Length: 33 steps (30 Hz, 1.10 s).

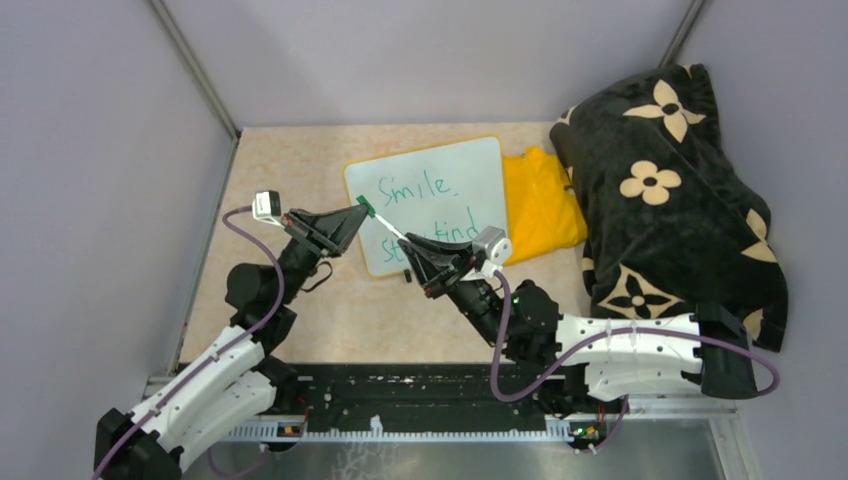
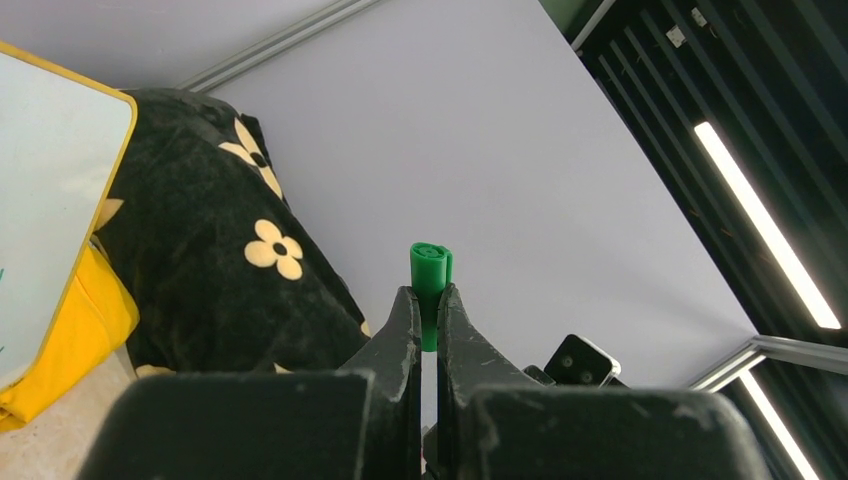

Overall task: Write a sentence on the whiteboard
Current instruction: Close the whiteboard marker at the center of the board.

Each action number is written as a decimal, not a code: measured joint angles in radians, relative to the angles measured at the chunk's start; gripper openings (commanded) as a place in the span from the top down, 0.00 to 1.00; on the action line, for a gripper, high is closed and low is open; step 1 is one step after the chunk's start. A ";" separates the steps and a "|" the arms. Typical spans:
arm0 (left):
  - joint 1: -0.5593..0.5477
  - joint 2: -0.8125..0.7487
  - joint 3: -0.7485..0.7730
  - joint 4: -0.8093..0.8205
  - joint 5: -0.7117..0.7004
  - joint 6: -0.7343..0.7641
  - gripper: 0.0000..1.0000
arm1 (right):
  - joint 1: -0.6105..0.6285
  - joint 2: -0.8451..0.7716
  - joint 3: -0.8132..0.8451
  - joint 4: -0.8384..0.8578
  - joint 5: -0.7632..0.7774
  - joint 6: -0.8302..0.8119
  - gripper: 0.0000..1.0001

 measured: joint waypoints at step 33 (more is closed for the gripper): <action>0.000 0.001 0.003 0.000 -0.028 0.017 1.00 | 0.000 0.000 0.000 -0.003 0.000 0.000 1.00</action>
